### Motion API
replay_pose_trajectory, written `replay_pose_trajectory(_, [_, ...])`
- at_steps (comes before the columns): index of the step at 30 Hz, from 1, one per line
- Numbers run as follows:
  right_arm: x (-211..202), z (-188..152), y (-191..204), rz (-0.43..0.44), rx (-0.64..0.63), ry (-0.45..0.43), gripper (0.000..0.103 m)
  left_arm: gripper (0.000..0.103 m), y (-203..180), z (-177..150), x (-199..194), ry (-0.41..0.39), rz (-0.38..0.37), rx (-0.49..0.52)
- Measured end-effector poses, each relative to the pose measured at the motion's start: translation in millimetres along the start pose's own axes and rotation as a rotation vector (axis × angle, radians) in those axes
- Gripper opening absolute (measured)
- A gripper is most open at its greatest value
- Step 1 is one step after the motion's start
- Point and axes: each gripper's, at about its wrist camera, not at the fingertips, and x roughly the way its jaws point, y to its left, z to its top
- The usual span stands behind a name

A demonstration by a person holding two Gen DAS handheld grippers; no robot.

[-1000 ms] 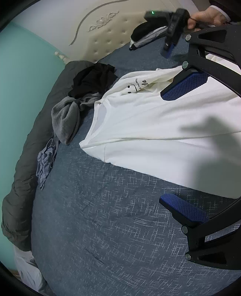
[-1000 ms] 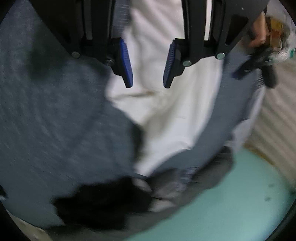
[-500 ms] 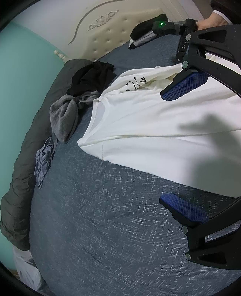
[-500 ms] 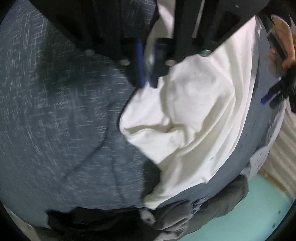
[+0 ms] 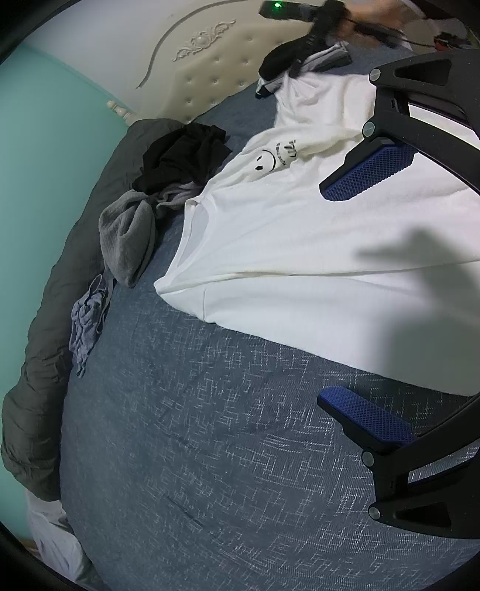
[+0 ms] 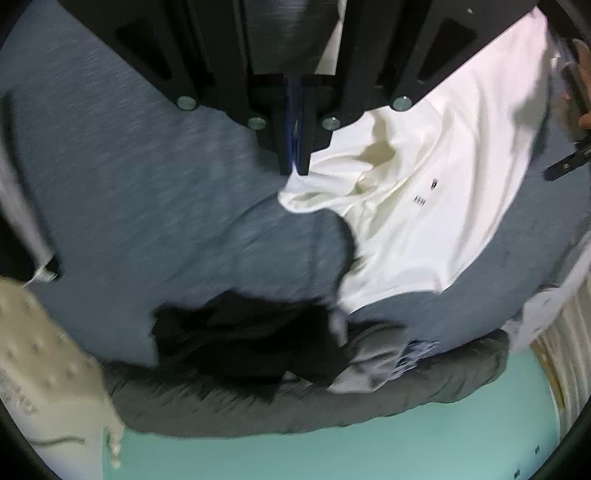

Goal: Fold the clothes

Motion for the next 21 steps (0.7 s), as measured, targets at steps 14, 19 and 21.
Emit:
replay_pose_trajectory(14, [27.4, 10.5, 6.9, 0.019, -0.130, 0.075, 0.002, 0.103, 1.1, 0.4, 1.2, 0.000, 0.009, -0.004])
replay_pose_trajectory(19, [42.7, -0.2, 0.2, 0.196, -0.031, 0.120, 0.003, 0.103, 1.8, 0.3, 1.4, 0.001, 0.008, -0.004])
replay_pose_trajectory(21, [38.0, -1.4, -11.0, 0.201, 0.020, 0.087, 0.007, 0.103, 2.0, 0.5, 1.3, 0.000, 0.008, -0.005])
